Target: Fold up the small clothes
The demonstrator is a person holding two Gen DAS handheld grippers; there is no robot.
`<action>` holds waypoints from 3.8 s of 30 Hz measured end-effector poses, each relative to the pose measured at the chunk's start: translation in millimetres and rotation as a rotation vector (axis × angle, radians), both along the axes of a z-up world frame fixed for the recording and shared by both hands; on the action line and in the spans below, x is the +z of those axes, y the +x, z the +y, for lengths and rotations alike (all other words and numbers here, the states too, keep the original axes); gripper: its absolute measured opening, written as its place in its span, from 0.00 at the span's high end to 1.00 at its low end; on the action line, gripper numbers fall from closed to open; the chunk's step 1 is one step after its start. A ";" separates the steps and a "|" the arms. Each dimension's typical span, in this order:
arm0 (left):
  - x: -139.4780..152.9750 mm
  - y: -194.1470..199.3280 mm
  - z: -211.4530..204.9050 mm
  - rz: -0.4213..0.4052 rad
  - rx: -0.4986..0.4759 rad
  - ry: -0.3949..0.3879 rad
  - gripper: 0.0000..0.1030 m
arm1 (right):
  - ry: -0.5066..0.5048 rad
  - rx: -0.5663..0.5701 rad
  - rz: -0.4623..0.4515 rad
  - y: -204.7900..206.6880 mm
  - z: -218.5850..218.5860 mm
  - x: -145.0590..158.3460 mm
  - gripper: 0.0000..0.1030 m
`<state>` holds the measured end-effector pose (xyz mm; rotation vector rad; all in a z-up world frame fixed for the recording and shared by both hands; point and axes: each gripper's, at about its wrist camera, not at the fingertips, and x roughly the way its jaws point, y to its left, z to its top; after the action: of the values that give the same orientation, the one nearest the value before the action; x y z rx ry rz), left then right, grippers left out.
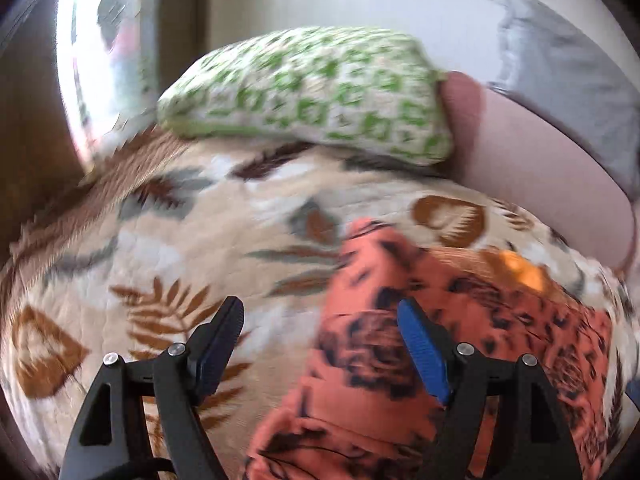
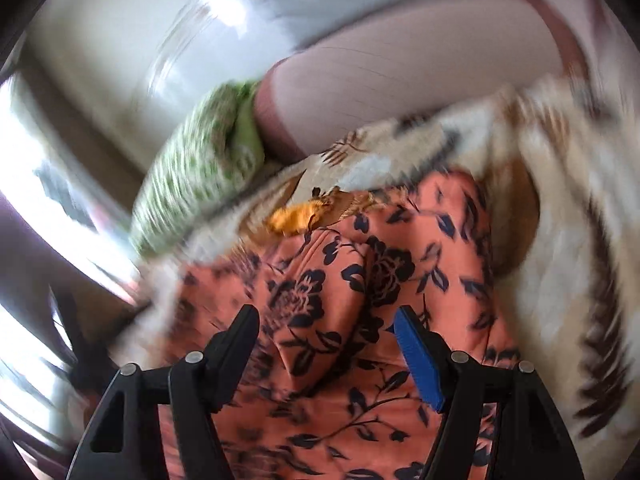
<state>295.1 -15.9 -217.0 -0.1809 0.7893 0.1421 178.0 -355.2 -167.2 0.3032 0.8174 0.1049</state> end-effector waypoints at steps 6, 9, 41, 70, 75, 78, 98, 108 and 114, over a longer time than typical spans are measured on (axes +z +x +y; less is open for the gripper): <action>-14.9 30.1 16.6 0.087 0.030 0.018 0.23 | -0.277 0.104 0.101 32.0 73.9 -8.8 0.29; -22.3 37.0 16.0 0.129 -0.017 -0.014 0.23 | -0.257 0.085 0.162 60.8 88.4 -10.9 0.29; -23.9 34.9 25.8 0.067 0.030 0.078 0.93 | 0.349 -0.363 0.108 -40.7 -144.8 -35.6 0.29; -35.8 43.2 8.0 0.067 0.024 0.145 0.77 | 0.004 -0.350 0.229 88.1 -123.4 -53.1 0.81; -15.2 31.9 -4.2 -0.032 -0.036 0.116 0.76 | -0.016 -0.307 0.124 63.7 -102.6 -15.6 0.79; -8.1 25.1 -22.5 -0.080 -0.114 0.116 0.57 | -0.033 -0.168 0.116 66.3 -55.1 -10.9 0.79; -37.9 24.1 -11.1 0.161 -0.146 0.133 0.19 | -0.032 0.026 0.396 0.5 -1.2 -49.2 0.80; -18.5 -112.8 60.5 0.117 -0.074 0.126 0.19 | 0.056 -0.111 0.321 -155.8 -74.7 -0.1 0.29; -19.1 -204.4 93.4 0.169 -0.026 0.033 0.19 | 0.089 -0.149 0.341 -208.4 -92.3 -6.3 0.26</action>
<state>90.7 77.5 -236.1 -0.1279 0.9568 0.1472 -30.4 -447.6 -173.5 0.4728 1.1263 -0.0522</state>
